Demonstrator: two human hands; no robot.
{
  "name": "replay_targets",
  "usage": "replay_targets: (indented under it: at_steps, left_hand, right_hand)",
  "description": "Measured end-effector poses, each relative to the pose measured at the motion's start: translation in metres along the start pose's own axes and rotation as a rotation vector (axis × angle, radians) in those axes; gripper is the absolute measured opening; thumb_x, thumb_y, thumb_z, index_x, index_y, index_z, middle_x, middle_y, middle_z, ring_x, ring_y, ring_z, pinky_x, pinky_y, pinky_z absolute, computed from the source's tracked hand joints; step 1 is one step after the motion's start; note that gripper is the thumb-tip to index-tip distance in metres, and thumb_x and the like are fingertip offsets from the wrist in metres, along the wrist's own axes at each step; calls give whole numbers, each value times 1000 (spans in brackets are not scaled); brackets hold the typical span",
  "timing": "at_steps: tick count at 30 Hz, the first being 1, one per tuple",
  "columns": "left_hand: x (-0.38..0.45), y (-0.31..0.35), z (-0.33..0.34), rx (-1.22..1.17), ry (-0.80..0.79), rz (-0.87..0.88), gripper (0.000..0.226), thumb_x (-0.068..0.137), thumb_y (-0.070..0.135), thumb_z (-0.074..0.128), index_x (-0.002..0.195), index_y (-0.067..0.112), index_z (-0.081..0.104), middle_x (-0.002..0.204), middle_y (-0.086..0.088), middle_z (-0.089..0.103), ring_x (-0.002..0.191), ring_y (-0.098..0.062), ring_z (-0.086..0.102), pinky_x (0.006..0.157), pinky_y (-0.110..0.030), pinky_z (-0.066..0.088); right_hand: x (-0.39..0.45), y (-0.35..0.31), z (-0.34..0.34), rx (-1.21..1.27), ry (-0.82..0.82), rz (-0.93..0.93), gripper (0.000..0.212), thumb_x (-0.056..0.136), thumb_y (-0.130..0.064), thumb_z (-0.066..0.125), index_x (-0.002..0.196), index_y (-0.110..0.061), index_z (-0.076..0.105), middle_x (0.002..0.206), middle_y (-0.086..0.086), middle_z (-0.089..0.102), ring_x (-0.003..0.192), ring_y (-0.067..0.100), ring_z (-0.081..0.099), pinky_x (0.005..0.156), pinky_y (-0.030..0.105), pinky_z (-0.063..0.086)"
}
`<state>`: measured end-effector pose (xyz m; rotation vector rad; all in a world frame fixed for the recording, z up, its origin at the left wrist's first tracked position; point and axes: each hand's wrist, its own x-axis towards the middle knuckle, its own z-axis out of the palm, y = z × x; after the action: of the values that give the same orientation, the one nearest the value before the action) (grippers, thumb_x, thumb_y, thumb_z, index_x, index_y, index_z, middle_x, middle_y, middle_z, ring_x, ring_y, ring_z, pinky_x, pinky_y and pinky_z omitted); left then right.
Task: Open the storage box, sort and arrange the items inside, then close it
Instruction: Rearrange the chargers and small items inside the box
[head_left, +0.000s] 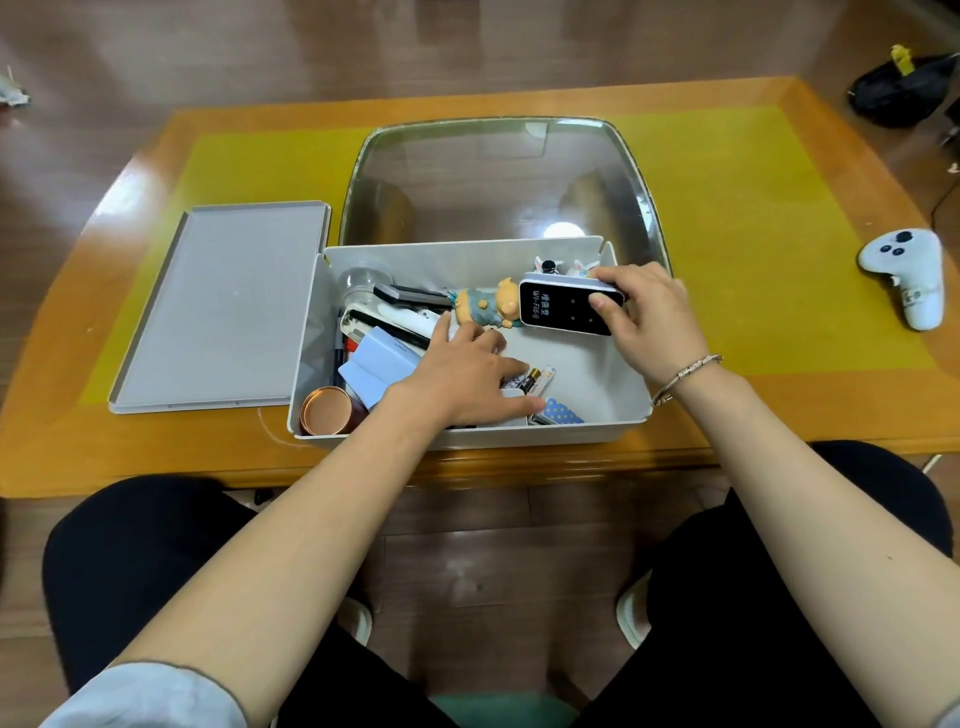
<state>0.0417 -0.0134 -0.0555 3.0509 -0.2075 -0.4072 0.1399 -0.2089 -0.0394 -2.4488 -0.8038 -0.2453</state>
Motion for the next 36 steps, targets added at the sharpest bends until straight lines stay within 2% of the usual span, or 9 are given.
replay_targets:
  at_steps: [5,12,18,24,32,36]
  left_hand:
    - [-3,2,-2,-12,1,2,66,80,82,29,132,48,49,139,0,44,135,-26,26,115,-57,-2]
    - [-5,0,0,-28,35,9,66,80,82,29,133,48,49,138,2,45,135,-23,25,115,-55,-4]
    - [-5,-1,4,-36,65,12,65,80,80,29,132,47,49,140,3,44,136,-22,25,116,-54,-4]
    - [-5,-4,6,-67,102,38,64,81,78,30,133,46,48,141,2,45,136,-23,26,115,-56,-3]
    - [-3,-6,10,-43,119,43,70,82,77,28,143,44,35,141,1,46,137,-24,27,116,-55,-3]
    - [-2,-6,10,-39,100,37,74,80,79,24,143,43,35,142,2,44,137,-22,26,116,-55,-4]
  right_hand:
    - [0,1,1,-65,-80,-32,21,91,-23,56,110,-19,64,103,2,68,99,28,54,82,41,33]
    - [4,2,5,-144,-215,-25,25,91,-26,55,115,-22,62,110,1,66,108,25,52,80,35,27]
    - [12,-3,2,-149,-319,-14,27,92,-24,55,117,-19,62,111,7,58,109,27,52,87,42,41]
    - [20,-9,-2,-306,-494,-34,23,94,-23,50,113,-23,63,113,5,60,112,28,51,87,42,40]
    - [18,-13,4,-399,-474,-17,33,93,-17,47,121,-30,59,117,2,61,116,26,48,89,40,34]
    - [13,-15,7,-493,-444,-42,34,85,-7,50,112,-25,61,109,-1,62,110,24,51,83,37,30]
